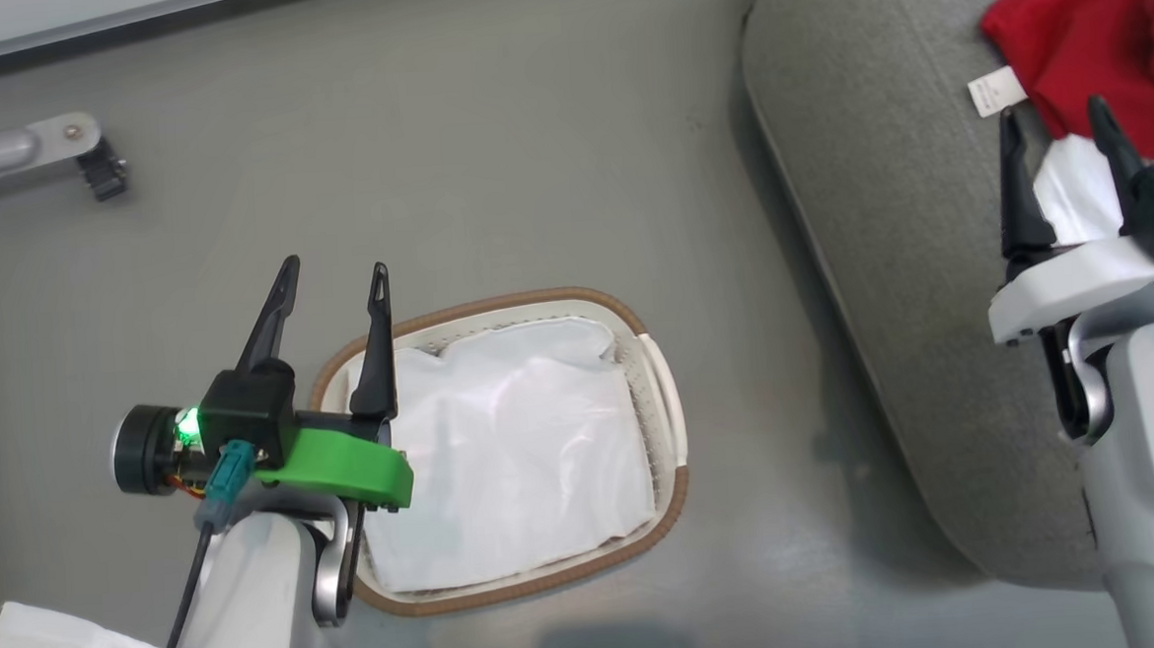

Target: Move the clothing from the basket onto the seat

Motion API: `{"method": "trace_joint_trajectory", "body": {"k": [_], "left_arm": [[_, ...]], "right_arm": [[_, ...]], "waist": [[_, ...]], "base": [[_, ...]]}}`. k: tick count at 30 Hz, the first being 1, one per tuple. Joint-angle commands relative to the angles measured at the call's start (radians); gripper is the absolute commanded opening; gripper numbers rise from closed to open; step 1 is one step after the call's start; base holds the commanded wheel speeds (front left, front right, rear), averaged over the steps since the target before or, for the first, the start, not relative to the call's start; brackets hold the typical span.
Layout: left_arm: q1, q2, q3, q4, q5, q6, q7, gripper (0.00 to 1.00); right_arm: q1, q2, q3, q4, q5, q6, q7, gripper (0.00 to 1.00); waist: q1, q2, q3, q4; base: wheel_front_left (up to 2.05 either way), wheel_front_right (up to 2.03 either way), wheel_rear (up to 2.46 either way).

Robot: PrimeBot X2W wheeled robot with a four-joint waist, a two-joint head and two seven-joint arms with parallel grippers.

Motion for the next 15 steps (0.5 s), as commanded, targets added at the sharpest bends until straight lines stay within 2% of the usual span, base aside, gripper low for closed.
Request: {"method": "trace_joint_trajectory", "body": {"k": [1, 7, 15], "left_arm": [[0.023, -0.004, 0.009, -0.004, 0.006, 0.006, 0.0, 1.0], [0.072, -0.02, 0.05, -0.004, 0.027, 0.017, 0.0, 1.0], [0.14, -0.027, 0.115, -0.008, 0.049, 0.023, 0.0, 1.0]], "right_arm": [[0.023, 0.004, 0.005, -0.012, 0.006, -0.001, -0.005, 1.0], [0.081, 0.041, 0.045, -0.049, 0.009, -0.001, -0.005, 1.0], [0.139, 0.071, 0.113, -0.064, 0.005, -0.001, -0.005, 1.0]], "waist": [[-0.0001, 0.0, -0.038, 0.055], [-0.0001, 0.0, -0.075, 0.115], [-0.0001, 0.0, -0.12, 0.155]], "base": [[0.0, 0.0, 0.0], [0.0, 0.0, 0.0], [0.0, 0.0, 0.0]]}}
